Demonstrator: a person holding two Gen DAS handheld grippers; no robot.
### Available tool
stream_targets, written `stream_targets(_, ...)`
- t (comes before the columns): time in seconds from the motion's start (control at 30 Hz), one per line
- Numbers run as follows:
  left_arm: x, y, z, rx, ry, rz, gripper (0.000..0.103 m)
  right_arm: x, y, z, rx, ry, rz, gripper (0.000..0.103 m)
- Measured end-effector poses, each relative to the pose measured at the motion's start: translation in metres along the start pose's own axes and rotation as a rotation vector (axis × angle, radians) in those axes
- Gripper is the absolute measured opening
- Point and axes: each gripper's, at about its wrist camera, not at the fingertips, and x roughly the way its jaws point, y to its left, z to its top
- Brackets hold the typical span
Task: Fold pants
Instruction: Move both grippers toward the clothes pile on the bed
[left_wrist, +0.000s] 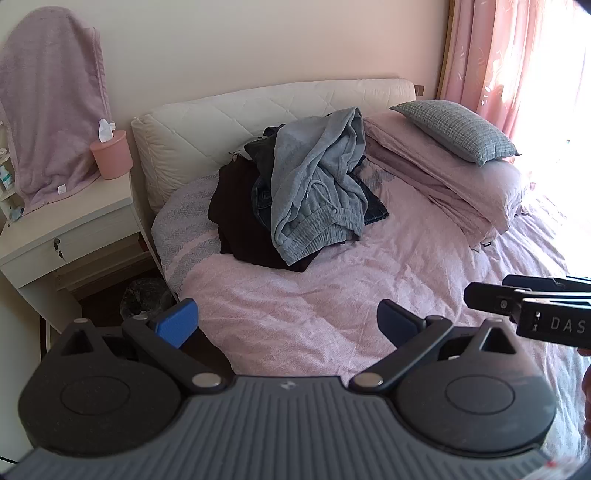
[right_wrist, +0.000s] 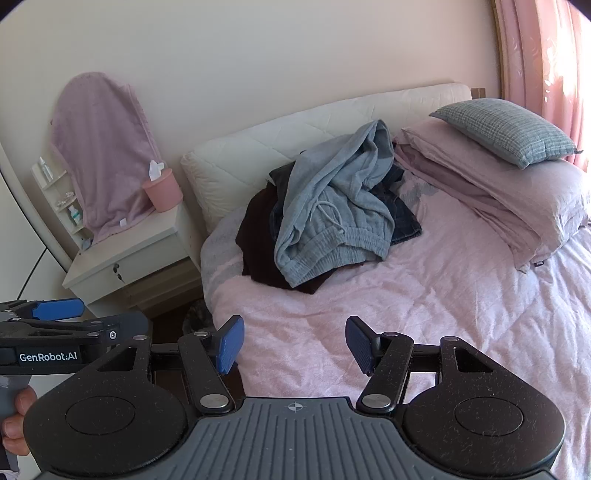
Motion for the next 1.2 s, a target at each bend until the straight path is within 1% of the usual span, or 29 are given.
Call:
stream_targets(0.27,0.003,0.003,-0.007,-0.003,0.005,0.005,0.102,0.004,0.000,0.001,0.008,0.006,0.001,0.058)
stream_targets(0.3,0.013,0.000,-0.007,0.002,0.009,0.006,0.102,0.004,-0.001,0.001,0.009,0.008,0.002,0.058)
stream_targets(0.43,0.016,-0.001,-0.004,0.006,0.015,0.011,0.102,0.006,-0.002,0.003,0.015,0.012,0.003,0.058)
stream_targets(1.2,0.010,-0.013,0.003,0.017,0.009,0.032,0.102,0.006,-0.012,0.007,0.033,-0.005,0.027,0.058)
